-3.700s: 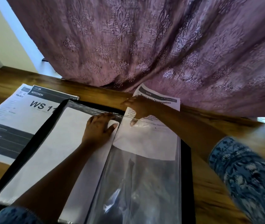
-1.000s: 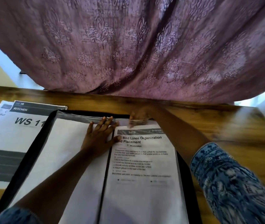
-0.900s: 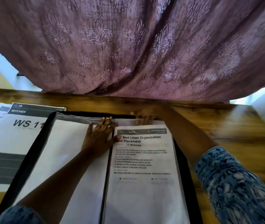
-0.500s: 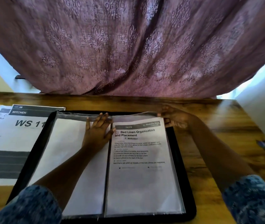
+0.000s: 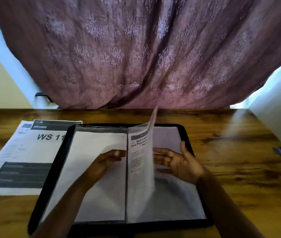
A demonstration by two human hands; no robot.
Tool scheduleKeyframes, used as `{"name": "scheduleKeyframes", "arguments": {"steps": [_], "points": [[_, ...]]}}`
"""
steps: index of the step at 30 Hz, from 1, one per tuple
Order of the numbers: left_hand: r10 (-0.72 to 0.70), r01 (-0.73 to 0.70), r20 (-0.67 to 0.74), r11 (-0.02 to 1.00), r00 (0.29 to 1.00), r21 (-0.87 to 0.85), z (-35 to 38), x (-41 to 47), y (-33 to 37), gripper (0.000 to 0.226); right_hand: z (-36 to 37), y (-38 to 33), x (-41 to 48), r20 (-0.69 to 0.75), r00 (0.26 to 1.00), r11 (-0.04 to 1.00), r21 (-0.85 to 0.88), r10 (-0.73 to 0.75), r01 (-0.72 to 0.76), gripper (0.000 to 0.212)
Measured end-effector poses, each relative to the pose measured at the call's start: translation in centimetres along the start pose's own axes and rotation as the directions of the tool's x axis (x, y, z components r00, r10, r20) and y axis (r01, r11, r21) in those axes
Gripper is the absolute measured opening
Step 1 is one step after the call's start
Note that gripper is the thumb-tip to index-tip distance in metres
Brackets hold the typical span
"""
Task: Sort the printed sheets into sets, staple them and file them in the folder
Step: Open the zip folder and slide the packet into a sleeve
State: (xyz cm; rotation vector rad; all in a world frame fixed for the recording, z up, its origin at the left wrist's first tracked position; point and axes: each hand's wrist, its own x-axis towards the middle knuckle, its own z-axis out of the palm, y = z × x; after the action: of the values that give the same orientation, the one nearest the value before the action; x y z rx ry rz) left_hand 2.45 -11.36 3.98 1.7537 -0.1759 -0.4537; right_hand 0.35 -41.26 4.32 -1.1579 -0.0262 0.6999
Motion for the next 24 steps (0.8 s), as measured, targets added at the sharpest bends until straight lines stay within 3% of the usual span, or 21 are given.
{"name": "scheduleKeyframes", "arguments": {"steps": [2, 4, 5, 8, 11, 12, 14, 17, 20, 24], "points": [[-0.084, 0.068, -0.028, 0.927, 0.996, -0.369, -1.6, -3.2, 0.6, 0.075, 3.8, 0.4, 1.7, 0.067, 0.997, 0.993, -0.112, -0.042, 0.049, 0.079], [-0.045, -0.012, -0.077, 0.79, 0.996, -0.613, -3.7, -6.1, 0.9, 0.069, 7.2, 1.2, 3.4, 0.135, 0.989, 0.977, -0.19, -0.068, 0.093, 0.068], [-0.046, -0.053, -0.139, 0.775, 0.989, -0.63, -4.7, -7.3, 1.1, 0.061, 8.7, 1.8, 4.1, 0.155, 0.985, 0.965, -0.237, -0.077, 0.112, 0.064], [-0.199, 0.017, -0.299, 0.856, 0.933, -0.517, -6.9, -9.5, 1.4, 0.029, 11.6, 3.5, 6.6, 0.144, 0.986, 0.896, -0.422, -0.082, 0.136, 0.047], [-0.303, 0.227, -0.338, 0.942, 0.891, -0.246, -9.5, -10.2, -0.6, 0.049, 13.0, 5.6, 8.9, 0.095, 0.993, 0.772, -0.626, -0.069, 0.114, 0.033], [-0.327, 0.287, -0.355, 0.944, 0.876, -0.163, -10.1, -10.5, -1.5, 0.043, 13.1, 6.3, 9.4, 0.073, 0.994, 0.722, -0.683, -0.081, 0.109, 0.032], [-0.32, 0.361, -0.444, 0.933, 0.837, 0.007, -10.9, -11.1, -3.7, 0.016, 13.4, 7.3, 9.8, 0.046, 0.991, 0.657, -0.745, -0.126, 0.118, 0.029], [-0.222, 0.407, -0.574, 0.888, 0.788, 0.215, -11.3, -10.9, -6.1, 0.012, 13.8, 8.2, 10.1, 0.054, 0.97, 0.541, -0.822, -0.235, 0.177, 0.025], [-0.177, 0.407, -0.61, 0.875, 0.772, 0.261, -11.9, -11.0, -7.1, 0.015, 14.3, 8.1, 10.4, 0.149, 0.946, 0.342, -0.907, -0.289, 0.247, 0.025], [-0.142, 0.392, -0.677, 0.89, 0.722, 0.232, -13.5, -11.9, -7.4, 0.011, 14.0, 7.2, 11.7, 0.167, 0.927, 0.338, -0.897, -0.336, 0.284, 0.025]]}}
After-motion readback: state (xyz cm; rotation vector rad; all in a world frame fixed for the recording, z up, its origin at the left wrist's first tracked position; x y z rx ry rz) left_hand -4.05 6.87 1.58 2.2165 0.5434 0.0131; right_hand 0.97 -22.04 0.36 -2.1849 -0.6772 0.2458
